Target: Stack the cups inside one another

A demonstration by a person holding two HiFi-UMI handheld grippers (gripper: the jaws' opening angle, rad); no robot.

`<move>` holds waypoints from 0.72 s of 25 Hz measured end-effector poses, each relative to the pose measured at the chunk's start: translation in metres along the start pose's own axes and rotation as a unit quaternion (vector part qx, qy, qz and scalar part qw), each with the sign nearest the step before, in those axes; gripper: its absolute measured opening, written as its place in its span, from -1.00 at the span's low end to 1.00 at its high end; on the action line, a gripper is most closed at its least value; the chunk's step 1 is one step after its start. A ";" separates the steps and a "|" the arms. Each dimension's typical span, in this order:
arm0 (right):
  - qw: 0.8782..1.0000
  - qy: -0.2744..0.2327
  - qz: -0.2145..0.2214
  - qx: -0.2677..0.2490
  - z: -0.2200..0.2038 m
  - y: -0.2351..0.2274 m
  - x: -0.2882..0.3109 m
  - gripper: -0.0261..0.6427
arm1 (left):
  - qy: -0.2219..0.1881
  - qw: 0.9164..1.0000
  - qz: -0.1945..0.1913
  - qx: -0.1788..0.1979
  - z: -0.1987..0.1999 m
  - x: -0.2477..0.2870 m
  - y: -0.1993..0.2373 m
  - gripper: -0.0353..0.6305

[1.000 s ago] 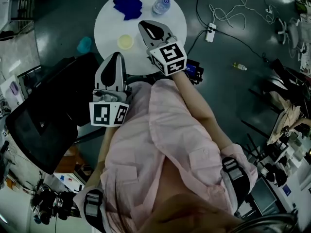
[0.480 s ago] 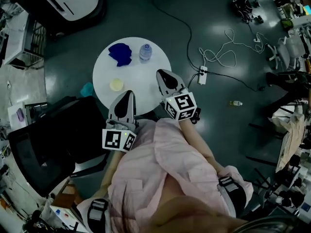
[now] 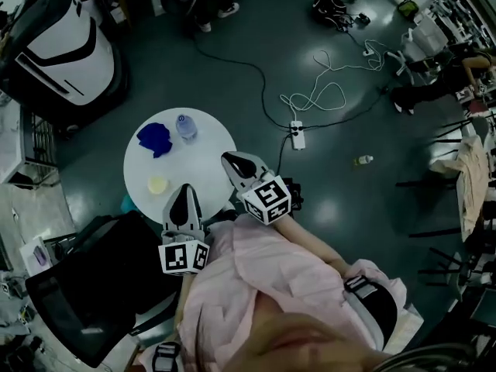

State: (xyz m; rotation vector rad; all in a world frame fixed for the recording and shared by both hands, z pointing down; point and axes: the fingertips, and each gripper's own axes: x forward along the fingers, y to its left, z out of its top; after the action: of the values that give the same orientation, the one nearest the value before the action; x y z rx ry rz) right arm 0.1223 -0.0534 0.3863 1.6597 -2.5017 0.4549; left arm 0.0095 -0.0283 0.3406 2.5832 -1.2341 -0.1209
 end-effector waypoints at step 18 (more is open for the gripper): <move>0.998 -0.009 -0.063 -0.030 -0.009 -0.026 -0.069 -0.82 | 0.030 0.995 -0.092 0.012 -0.018 0.029 -0.066 -0.85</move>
State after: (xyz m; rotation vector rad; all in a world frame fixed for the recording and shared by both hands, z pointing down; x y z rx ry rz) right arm 0.1732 0.0012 0.3828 1.7912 -2.3803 0.3496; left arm 0.0808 -0.0077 0.3404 2.6961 -0.9811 -0.0661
